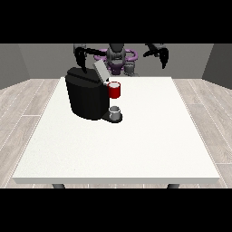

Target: Insert the coffee pod into the coffee machine and close the lid

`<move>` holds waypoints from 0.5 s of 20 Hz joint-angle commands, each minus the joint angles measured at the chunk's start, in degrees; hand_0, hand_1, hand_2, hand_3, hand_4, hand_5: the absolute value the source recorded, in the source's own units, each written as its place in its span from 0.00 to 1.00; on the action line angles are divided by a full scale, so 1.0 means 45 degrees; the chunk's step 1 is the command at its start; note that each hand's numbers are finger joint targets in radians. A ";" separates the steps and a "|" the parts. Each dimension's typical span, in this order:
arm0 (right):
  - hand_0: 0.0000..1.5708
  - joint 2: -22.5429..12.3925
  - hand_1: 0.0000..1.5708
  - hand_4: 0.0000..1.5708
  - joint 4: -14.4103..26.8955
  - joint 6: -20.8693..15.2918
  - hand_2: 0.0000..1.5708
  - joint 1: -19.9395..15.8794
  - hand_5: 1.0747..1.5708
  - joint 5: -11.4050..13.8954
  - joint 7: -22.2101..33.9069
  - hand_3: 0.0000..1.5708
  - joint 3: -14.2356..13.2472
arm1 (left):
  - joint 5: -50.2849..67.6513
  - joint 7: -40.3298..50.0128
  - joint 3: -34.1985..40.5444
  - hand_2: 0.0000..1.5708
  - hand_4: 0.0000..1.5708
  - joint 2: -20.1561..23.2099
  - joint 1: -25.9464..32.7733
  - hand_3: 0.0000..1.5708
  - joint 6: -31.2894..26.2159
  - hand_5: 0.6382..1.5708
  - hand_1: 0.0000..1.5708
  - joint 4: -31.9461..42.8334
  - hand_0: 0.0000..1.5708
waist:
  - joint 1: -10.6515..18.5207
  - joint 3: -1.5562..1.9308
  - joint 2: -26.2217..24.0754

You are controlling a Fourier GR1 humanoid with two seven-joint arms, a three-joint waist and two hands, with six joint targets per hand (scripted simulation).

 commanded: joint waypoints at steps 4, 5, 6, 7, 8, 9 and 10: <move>0.00 -0.0595 0.00 0.00 0.0850 0.0371 0.00 -0.1626 1.00 -0.0015 0.0018 0.00 -0.0065 | 0.0459 0.0217 -0.0081 0.00 0.21 0.0488 0.0210 0.00 -0.0250 1.00 0.00 -0.1275 0.00 | 0.0205 -0.0001 0.0975; 0.00 0.0012 0.00 0.00 0.0524 0.0199 0.00 -0.1576 1.00 0.0142 -0.0145 0.00 0.0423 | 0.0516 -0.0035 0.0446 0.00 0.20 0.0844 -0.0189 0.00 0.0062 1.00 0.00 -0.0816 0.00 | -0.0271 -0.0003 0.1148; 0.00 0.0137 0.00 0.00 0.1046 -0.0165 0.00 -0.1130 1.00 0.0529 -0.0960 0.00 0.0436 | 0.0705 0.0673 0.0213 0.00 0.20 0.0831 -0.0107 0.00 -0.0311 1.00 0.00 -0.1415 0.00 | 0.0224 0.0000 0.1245; 0.00 0.0123 0.00 0.00 0.0811 -0.0028 0.00 -0.1568 1.00 0.0350 -0.0018 0.00 0.0556 | 0.0450 0.0052 0.0227 0.00 0.21 0.0789 0.0435 0.00 0.0101 1.00 0.00 -0.1124 0.00 | -0.0210 -0.0003 0.1011; 0.00 -0.0240 0.00 0.00 0.0894 0.0596 0.00 -0.1572 1.00 0.0188 -0.0240 0.00 0.0470 | 0.0304 0.0195 0.0242 0.00 0.20 0.0738 0.0244 0.00 0.0476 1.00 0.00 -0.1140 0.00 | -0.0393 -0.0002 0.1160; 0.00 0.0267 0.00 0.00 0.0664 0.0107 0.00 -0.1527 1.00 0.0434 -0.0331 0.00 0.0770 | 0.0374 -0.0088 0.0401 0.00 0.19 0.0889 0.0650 0.00 0.0351 1.00 0.00 -0.0973 0.00 | -0.0283 -0.0003 0.1035; 0.00 -0.0205 0.00 0.05 0.1006 0.0428 0.00 -0.1958 1.00 0.0208 -0.0600 0.00 0.0371 | 0.0185 -0.0267 0.0017 0.00 0.22 0.0686 0.0511 0.00 0.0455 1.00 0.00 -0.1038 0.00 | -0.0322 -0.0002 0.1466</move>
